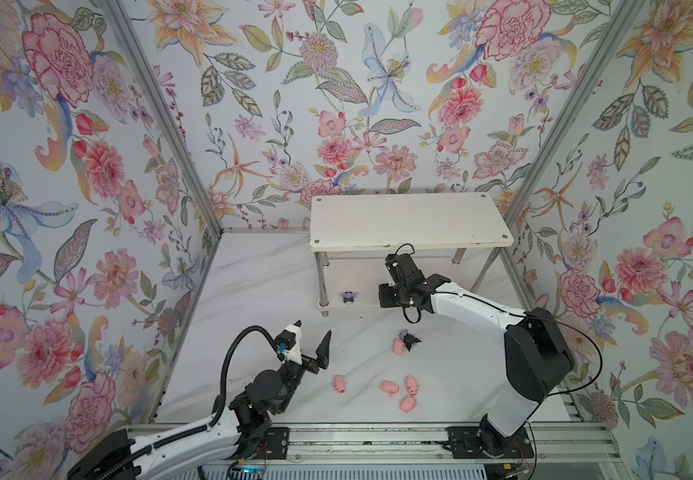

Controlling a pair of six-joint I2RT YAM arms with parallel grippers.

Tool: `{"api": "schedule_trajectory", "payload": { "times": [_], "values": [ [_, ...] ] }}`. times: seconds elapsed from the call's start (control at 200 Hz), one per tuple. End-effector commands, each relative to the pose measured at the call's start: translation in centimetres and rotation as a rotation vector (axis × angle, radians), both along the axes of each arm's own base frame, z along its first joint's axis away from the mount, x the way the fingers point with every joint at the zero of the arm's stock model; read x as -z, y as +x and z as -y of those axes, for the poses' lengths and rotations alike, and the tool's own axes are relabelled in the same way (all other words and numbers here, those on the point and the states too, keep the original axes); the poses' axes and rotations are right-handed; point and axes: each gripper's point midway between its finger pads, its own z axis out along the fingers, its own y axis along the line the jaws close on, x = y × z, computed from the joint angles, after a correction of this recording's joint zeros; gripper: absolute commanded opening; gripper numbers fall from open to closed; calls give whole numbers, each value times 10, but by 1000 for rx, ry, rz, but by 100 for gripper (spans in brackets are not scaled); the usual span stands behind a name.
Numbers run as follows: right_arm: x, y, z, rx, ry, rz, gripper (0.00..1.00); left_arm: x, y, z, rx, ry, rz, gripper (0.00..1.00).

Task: Place and organize the plastic toys onto the shelf
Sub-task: 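Open the right gripper, releasing the black figurine, and draw back slightly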

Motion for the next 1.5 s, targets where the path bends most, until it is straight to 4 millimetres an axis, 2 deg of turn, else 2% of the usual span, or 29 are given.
{"api": "schedule_trajectory", "payload": {
  "times": [0.0, 0.806, 1.106, 1.221, 1.241, 1.301, 1.491],
  "values": [
    [-1, 6, -8, -20, 0, 14, 11, 68, -10, -19, -4, 112, -78, 90],
    [5, 14, -13, -20, 4, 11, 11, 71, -9, -18, 1, 119, -85, 90],
    [-1, 12, -17, -31, 22, 17, 11, 71, -9, -18, 2, 120, -86, 90],
    [-11, 10, -15, -31, 34, 36, 11, 71, -9, -17, 3, 119, -87, 90],
    [-14, 2, -25, -61, 38, 41, 11, 71, -9, -17, 5, 119, -87, 90],
    [-24, -4, -27, -72, 47, 61, 11, 69, -9, -16, 9, 111, -86, 90],
    [-62, -32, -17, -89, 69, 148, 14, 59, -12, -12, 41, 60, -63, 85]
  ]
}}
